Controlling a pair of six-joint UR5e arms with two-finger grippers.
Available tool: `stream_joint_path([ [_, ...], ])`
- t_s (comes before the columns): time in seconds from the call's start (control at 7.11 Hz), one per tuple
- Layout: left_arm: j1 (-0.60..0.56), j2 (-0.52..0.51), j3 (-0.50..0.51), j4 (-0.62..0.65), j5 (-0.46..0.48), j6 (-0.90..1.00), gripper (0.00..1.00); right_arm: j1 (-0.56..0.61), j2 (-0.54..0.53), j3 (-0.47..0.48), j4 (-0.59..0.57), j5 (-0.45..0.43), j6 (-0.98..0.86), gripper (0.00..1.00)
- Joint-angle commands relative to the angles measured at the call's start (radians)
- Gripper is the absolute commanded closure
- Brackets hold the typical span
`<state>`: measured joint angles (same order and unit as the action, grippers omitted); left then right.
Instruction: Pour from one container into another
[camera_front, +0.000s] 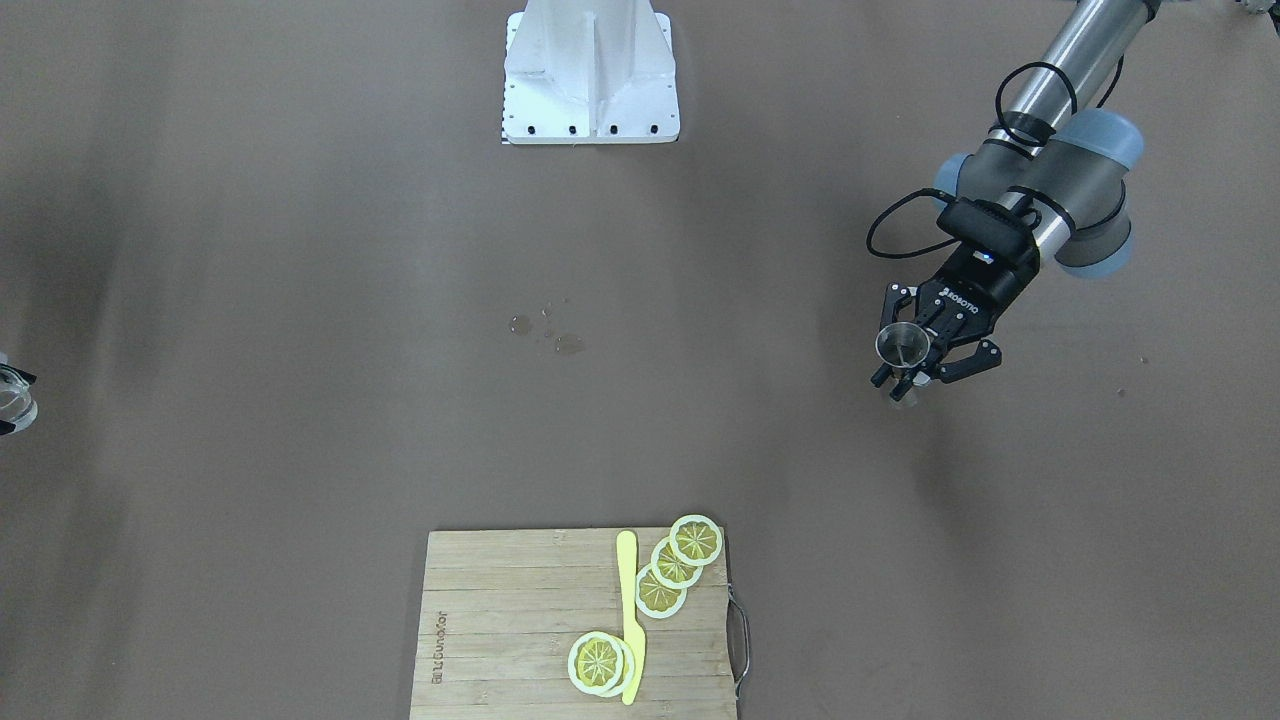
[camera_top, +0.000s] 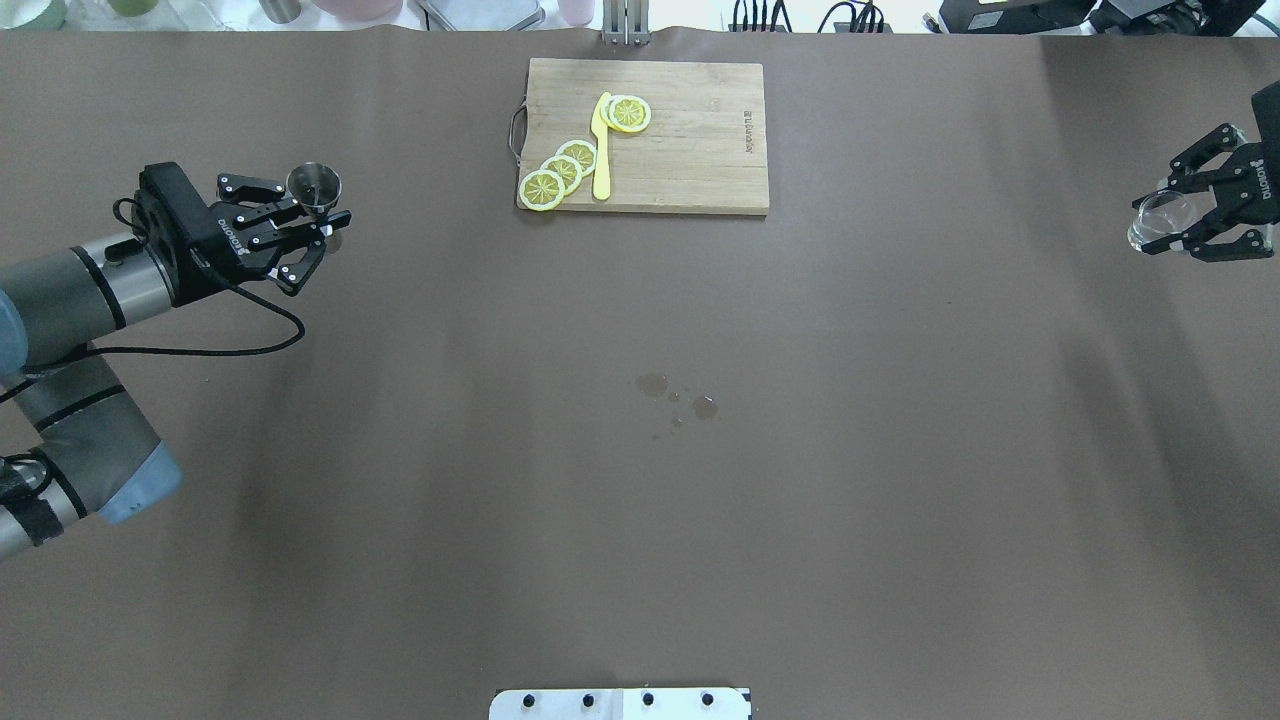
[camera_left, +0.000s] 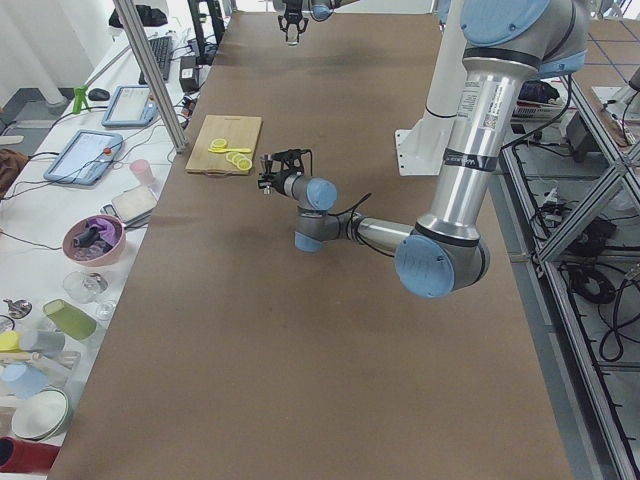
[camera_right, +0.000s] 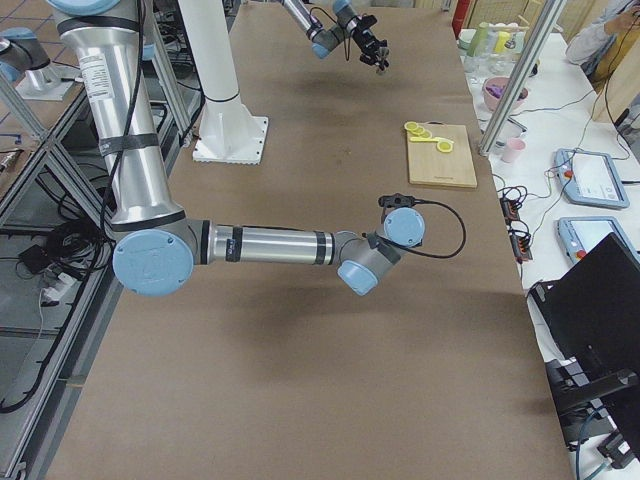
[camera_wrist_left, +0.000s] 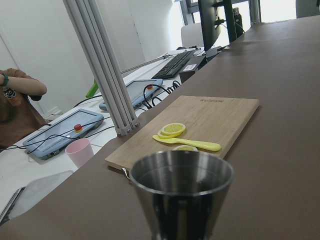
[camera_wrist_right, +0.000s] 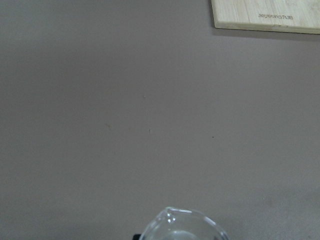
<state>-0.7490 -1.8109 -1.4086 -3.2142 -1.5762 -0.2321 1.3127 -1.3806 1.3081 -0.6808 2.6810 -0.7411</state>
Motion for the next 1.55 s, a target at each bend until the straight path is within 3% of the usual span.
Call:
stream_joint_path([
  [0.0, 0.083, 0.095, -0.172, 0.133, 0.202, 0.002, 1.0, 0.002, 0.003, -0.013, 0.014, 0.028, 0.025, 1.0],
  [0.42, 0.351, 0.228, -0.251, 0.131, 0.66, -0.166, 1.0, 0.0, 0.012, 0.009, 0.014, -0.021, 0.15, 1.0],
  [0.7, 0.367, 0.313, -0.236, 0.087, 0.69, -0.261, 1.0, -0.001, 0.011, 0.08, 0.014, -0.061, 0.271, 1.0],
  [0.98, 0.366, 0.318, -0.147, 0.001, 0.685, -0.28, 1.0, -0.015, -0.015, 0.15, 0.014, -0.119, 0.333, 1.0],
  [1.13, 0.367, 0.318, -0.141, -0.001, 0.683, -0.376, 1.0, -0.03, -0.038, 0.192, 0.023, -0.162, 0.357, 1.0],
  [1.41, 0.369, 0.318, -0.115, -0.032, 0.683, -0.438, 1.0, -0.082, -0.078, 0.214, 0.177, -0.249, 0.538, 1.0],
])
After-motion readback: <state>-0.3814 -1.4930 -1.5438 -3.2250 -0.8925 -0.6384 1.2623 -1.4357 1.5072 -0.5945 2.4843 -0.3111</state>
